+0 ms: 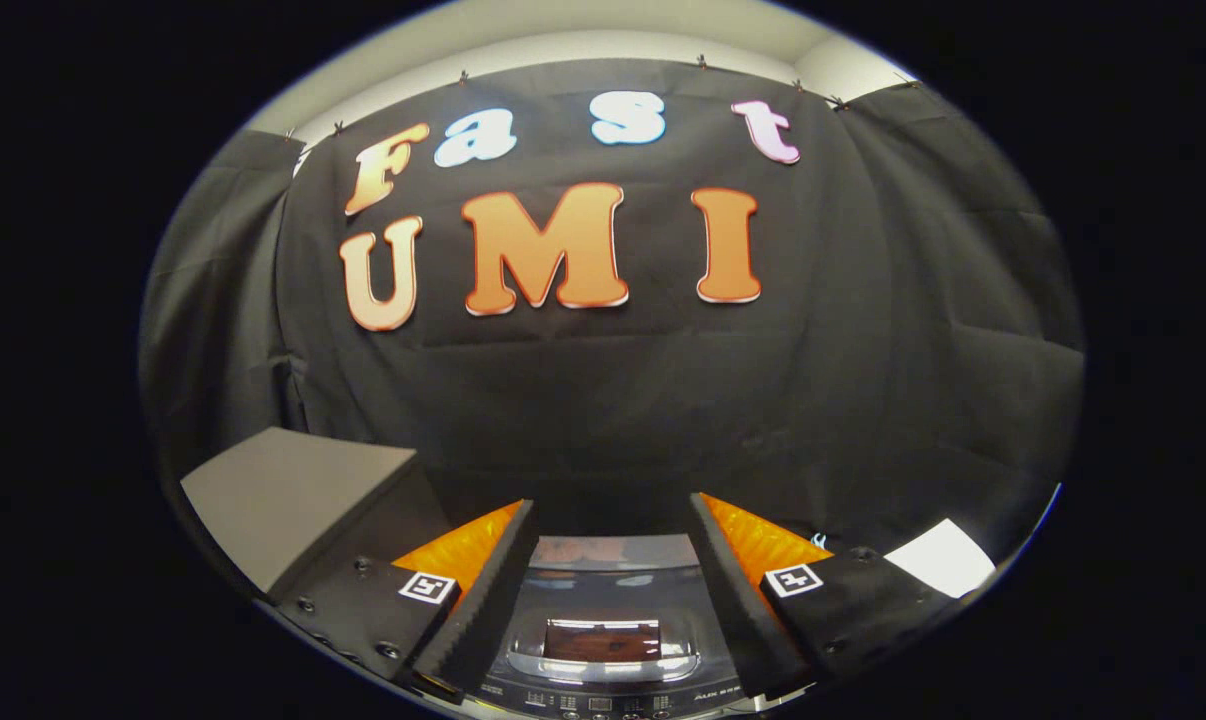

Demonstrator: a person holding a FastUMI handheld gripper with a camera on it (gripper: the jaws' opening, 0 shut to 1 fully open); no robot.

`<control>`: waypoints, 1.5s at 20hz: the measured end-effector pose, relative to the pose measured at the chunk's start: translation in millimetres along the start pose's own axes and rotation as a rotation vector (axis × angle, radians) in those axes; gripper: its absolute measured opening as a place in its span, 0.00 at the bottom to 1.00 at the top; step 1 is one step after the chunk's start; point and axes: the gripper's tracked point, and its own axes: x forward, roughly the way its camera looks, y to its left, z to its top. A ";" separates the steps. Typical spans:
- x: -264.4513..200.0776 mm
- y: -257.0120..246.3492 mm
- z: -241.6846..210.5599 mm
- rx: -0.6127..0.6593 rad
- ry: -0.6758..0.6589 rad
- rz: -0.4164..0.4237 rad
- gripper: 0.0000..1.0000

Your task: Put the clothes into the washing machine and then close the washing machine lid.

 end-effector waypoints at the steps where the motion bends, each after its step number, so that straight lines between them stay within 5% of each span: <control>1: -7.9 2.3 11.6 0.010 -0.014 0.013 0.97; 17: -141.5 -44.6 141.5 -0.027 -0.227 -0.028 0.96; 30: -167.1 -54.7 140.1 -0.005 -0.274 -0.037 0.96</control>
